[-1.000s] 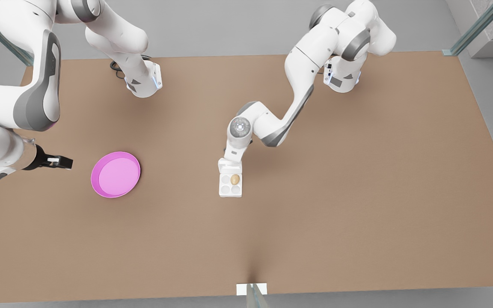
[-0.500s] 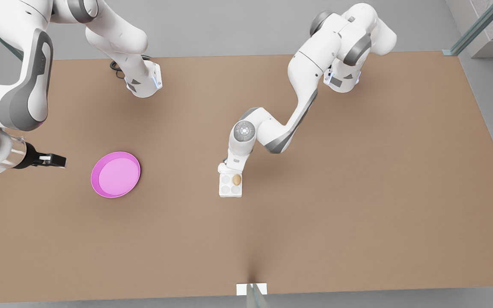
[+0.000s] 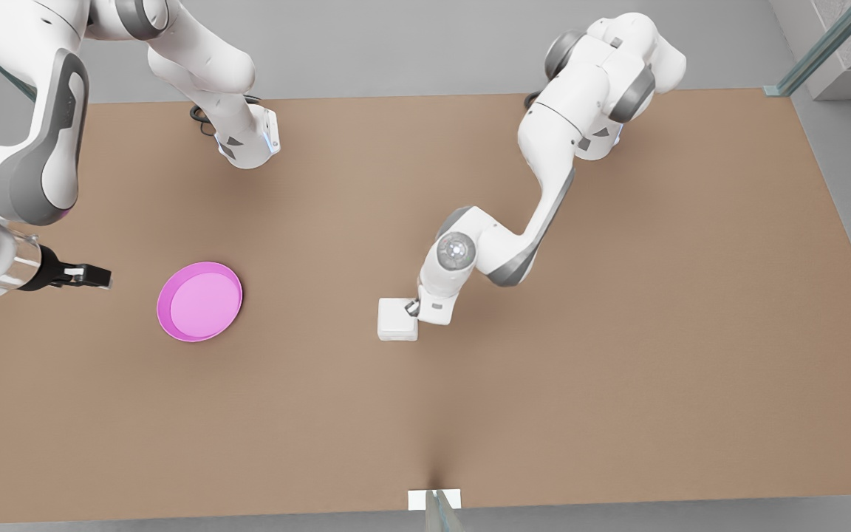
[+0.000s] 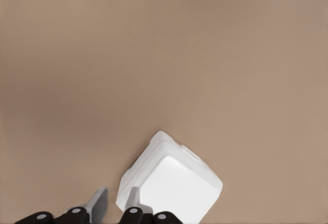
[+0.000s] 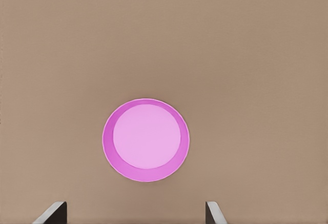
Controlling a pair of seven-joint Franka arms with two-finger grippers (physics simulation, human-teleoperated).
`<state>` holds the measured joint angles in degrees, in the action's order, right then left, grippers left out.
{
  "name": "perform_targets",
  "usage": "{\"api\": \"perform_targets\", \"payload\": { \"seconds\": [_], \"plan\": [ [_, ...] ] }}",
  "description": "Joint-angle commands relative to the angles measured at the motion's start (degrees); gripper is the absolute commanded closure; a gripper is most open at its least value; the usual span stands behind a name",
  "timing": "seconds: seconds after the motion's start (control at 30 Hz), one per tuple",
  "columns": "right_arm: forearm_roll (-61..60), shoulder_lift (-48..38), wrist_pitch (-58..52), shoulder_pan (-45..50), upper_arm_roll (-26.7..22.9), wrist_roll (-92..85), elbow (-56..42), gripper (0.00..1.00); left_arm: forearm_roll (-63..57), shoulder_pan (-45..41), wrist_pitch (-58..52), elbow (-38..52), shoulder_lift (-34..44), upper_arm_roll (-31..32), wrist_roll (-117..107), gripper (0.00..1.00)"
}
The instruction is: Pack egg into the box and close the box lid
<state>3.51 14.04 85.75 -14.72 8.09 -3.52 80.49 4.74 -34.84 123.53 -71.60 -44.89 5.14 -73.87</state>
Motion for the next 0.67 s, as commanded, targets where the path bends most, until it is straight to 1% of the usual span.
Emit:
{"api": "perform_targets", "payload": {
  "seconds": [0.0, 0.03, 0.07, 0.1, 0.13, 0.17, 0.2, 0.23, 0.4, 0.43, 0.63],
  "plan": [
    [0.0, -0.07, -0.05, 0.13, 0.08, -1.22, -0.07, 0.0, 0.18, 8.64, -19.79, 8.04, 0.77, 0.39, 10.39, 0.0],
    [0.0, -0.07, 0.03, -0.04, 0.0, -1.22, -0.08, 0.0, 1.67, 16.2, -35.53, 14.46, 1.29, 0.31, 27.6, 0.0],
    [0.09, -0.07, 0.04, -0.13, 0.0, -1.22, -0.07, 0.0, -0.87, 23.23, -46.88, 14.91, 4.28, -0.22, 52.92, 0.0],
    [0.0, -0.07, 0.04, -0.22, 0.0, -1.22, -0.16, 0.0, -6.4, 25.52, -54.0, 14.82, 8.23, -0.22, 67.17, 0.0],
    [0.0, -0.07, 0.21, -0.13, 0.08, -1.22, -0.16, 0.0, -12.12, 26.84, -58.84, 14.82, 14.03, -0.14, 78.86, 0.0],
    [0.27, -0.07, 0.21, -0.3, 0.0, -1.31, -0.25, 0.0, -12.74, 29.3, -59.72, 11.06, 23.34, -0.31, 89.33, 0.0],
    [0.09, -0.07, 0.21, -0.3, 0.0, -1.31, -0.25, 0.0, -12.22, 29.83, -56.57, 1.74, 32.31, -0.31, 90.3, 0.0],
    [-0.17, -0.07, 0.21, 0.13, 0.17, -1.05, -0.34, 0.0, -10.82, 30.09, -52.96, -5.13, 39.7, -0.22, 90.57, 0.0],
    [0.09, -0.07, 0.39, 0.05, 0.26, -1.66, -0.25, 0.0, -9.84, 30.54, -52.96, -5.13, 40.76, -0.14, 90.92, 0.0],
    [0.0, -0.07, 0.39, -0.13, 0.26, -5.35, -0.25, 0.0, -9.84, 30.54, -53.04, -5.13, 40.76, -0.14, 90.92, 0.0],
    [0.27, 0.11, 0.65, 0.13, 0.26, -5.35, -0.16, 0.0, -9.84, 30.45, -53.22, -5.13, 40.76, -0.14, 90.92, 0.0]
  ]
}}
